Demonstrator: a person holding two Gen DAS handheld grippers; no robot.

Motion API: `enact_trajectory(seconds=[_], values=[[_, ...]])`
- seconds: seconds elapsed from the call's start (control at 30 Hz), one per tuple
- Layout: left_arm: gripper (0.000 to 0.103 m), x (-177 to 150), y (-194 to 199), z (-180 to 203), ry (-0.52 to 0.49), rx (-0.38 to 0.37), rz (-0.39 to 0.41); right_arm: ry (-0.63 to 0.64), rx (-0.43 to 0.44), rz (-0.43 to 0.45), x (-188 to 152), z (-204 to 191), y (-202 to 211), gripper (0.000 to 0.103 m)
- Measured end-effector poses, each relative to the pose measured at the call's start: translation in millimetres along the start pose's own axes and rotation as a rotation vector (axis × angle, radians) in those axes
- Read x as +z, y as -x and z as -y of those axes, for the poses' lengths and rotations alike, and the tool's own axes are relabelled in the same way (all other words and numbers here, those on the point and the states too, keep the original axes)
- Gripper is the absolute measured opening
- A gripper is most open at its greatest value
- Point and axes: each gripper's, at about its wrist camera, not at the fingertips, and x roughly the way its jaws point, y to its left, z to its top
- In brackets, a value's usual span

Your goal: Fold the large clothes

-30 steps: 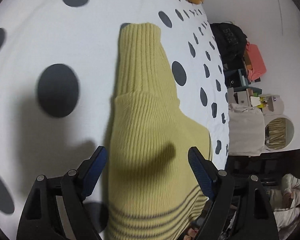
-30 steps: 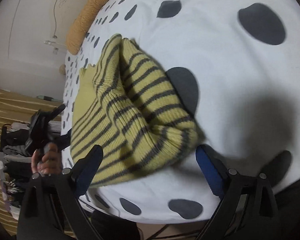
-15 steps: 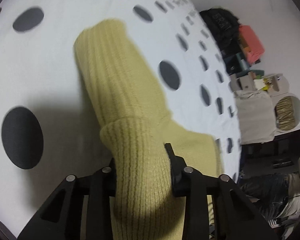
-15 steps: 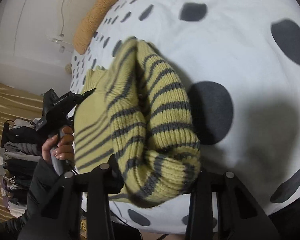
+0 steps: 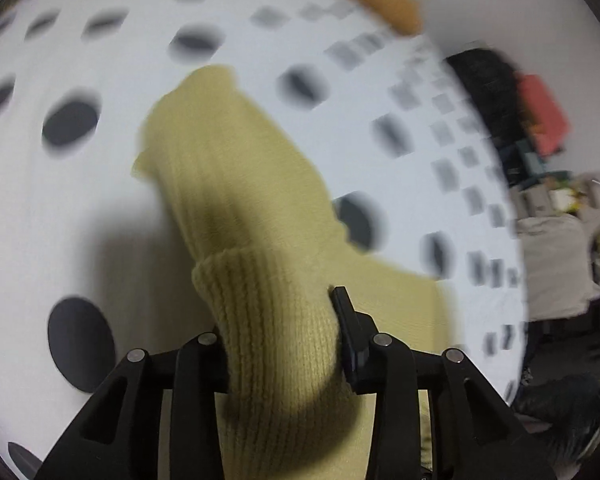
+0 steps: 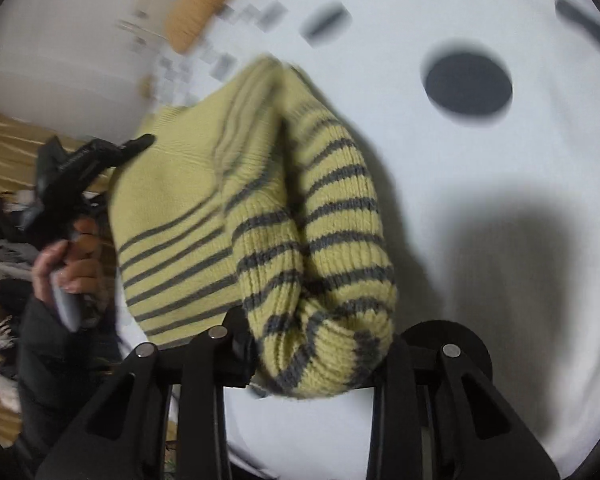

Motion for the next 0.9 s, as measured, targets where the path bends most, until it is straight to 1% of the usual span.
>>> enact_trajectory(seconds=[0.03, 0.07, 0.1, 0.13, 0.17, 0.2, 0.27, 0.3, 0.33, 0.37, 0.4, 0.43, 0.5, 0.53, 0.57, 0.6, 0.67, 0.7, 0.73, 0.77, 0.8, 0.83, 0.87, 0.9], values=[[0.040, 2, -9, -14, 0.038, -0.048, -0.003, -0.019, 0.018, -0.022, -1, 7, -12, 0.034], [0.040, 8, -10, -25, 0.091, -0.143, 0.007, -0.028, 0.040, -0.004, -2, 9, -12, 0.035], [0.040, 14, -7, -29, 0.115, -0.177, 0.023, -0.019, 0.037, -0.002, -2, 8, -9, 0.035], [0.039, 20, -4, -31, 0.119, -0.176, 0.042, 0.001, 0.029, -0.006, -1, 6, -7, 0.035], [0.038, 31, 1, -32, 0.108, -0.143, 0.064, 0.002, 0.031, -0.011, -2, 8, -6, 0.036], [0.038, 38, 3, -34, 0.105, -0.127, 0.074, -0.010, 0.038, -0.016, -4, 9, -7, 0.036], [0.038, 58, 13, -45, 0.128, -0.125, 0.106, -0.037, 0.055, -0.020, -3, 13, -7, 0.037], [0.038, 69, 22, -50, 0.143, -0.098, 0.134, -0.036, 0.055, -0.021, -2, 14, -7, 0.038], [0.038, 84, 39, -56, 0.164, -0.049, 0.199, -0.033, 0.051, -0.021, -3, 14, -6, 0.038], [0.038, 96, 56, -64, 0.185, -0.027, 0.251, -0.032, 0.041, -0.022, -1, 14, -4, 0.039], [0.038, 106, 78, -71, 0.216, -0.020, 0.309, -0.033, 0.031, -0.020, 1, 13, 1, 0.041], [0.041, 112, 103, -77, 0.250, -0.026, 0.364, -0.033, 0.023, -0.016, -1, 12, 6, 0.042], [0.046, 110, 137, -79, 0.269, -0.040, 0.415, -0.021, -0.003, 0.013, -5, 4, 22, 0.042], [0.049, 104, 148, -75, 0.245, -0.059, 0.412, -0.011, -0.018, 0.035, -7, 1, 33, 0.042], [0.051, 92, 155, -65, 0.195, -0.069, 0.379, 0.004, -0.029, 0.065, -8, -5, 44, 0.042], [0.051, 79, 159, -58, 0.151, -0.063, 0.343, 0.023, -0.032, 0.089, -10, -13, 54, 0.043], [0.051, 41, 151, -31, 0.043, -0.084, 0.267, 0.078, -0.043, 0.141, -12, -33, 71, 0.043], [0.051, 18, 140, -16, -0.025, -0.090, 0.222, 0.099, -0.065, 0.169, -12, -41, 79, 0.043], [0.051, -1, 130, -8, -0.066, -0.086, 0.194, 0.114, -0.095, 0.191, -13, -48, 87, 0.042], [0.051, -18, 116, -3, -0.085, -0.075, 0.163, 0.113, -0.126, 0.214, -12, -52, 96, 0.043], [0.051, -35, 104, -4, -0.086, -0.065, 0.135, 0.104, -0.125, 0.232, -12, -52, 102, 0.044], [0.050, -43, 92, -7, -0.079, -0.055, 0.107, 0.097, -0.106, 0.242, -9, -53, 106, 0.044], [0.050, -47, 80, -15, -0.058, -0.047, 0.089, 0.105, -0.095, 0.233, -3, -55, 105, 0.044], [0.049, -45, 72, -24, -0.020, -0.044, 0.083, 0.120, -0.093, 0.224, 2, -57, 103, 0.044]])
